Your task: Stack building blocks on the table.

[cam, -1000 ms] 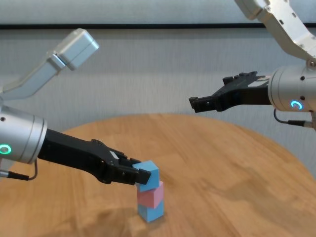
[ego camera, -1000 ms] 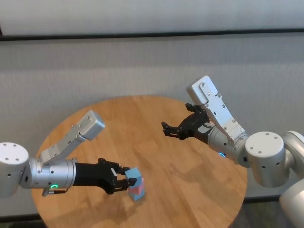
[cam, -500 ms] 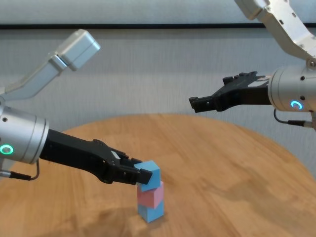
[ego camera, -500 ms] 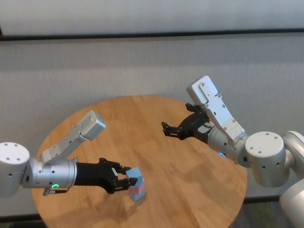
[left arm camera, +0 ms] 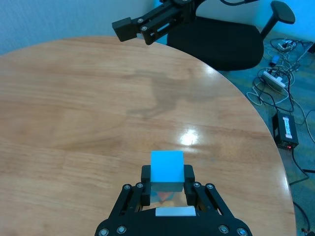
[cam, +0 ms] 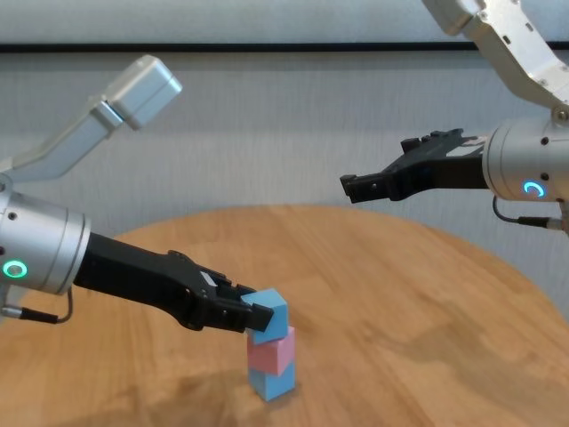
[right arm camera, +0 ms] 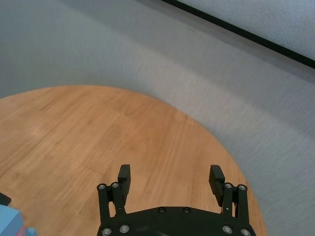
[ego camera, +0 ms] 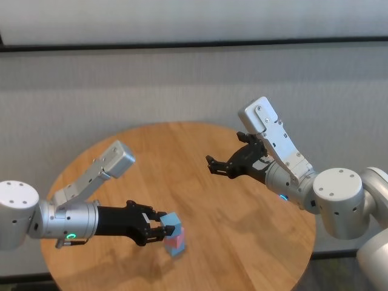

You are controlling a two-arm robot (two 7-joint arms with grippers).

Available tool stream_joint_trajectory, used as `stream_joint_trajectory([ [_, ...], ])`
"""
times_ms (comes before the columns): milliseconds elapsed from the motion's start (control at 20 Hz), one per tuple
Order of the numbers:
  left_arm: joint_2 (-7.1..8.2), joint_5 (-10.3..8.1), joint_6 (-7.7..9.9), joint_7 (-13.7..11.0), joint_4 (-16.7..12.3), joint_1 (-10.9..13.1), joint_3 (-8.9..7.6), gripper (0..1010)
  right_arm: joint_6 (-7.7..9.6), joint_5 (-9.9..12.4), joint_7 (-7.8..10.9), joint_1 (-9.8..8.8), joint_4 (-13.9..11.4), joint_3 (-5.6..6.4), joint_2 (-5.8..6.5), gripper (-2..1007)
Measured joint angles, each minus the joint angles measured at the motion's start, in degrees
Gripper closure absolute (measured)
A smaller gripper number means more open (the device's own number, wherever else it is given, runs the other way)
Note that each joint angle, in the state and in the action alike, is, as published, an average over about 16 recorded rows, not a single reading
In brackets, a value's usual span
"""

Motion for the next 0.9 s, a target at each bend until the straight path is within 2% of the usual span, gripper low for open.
stream_joint_trajectory([
  [300,-0.14,0.34,-0.24,-0.02,0.30,-0.23,0.16,614,0.00,0.00,0.00,0.00,0.00,0.00,0.00,1],
  [500,-0.16,0.43,-0.29,0.00,0.33,-0.27,0.20,567,0.00,0.00,0.00,0.00,0.00,0.00,0.00,1],
  [900,-0.15,0.23,-0.19,0.08,0.27,-0.18,0.04,349,0.00,0.00,0.00,0.00,0.00,0.00,0.00,0],
])
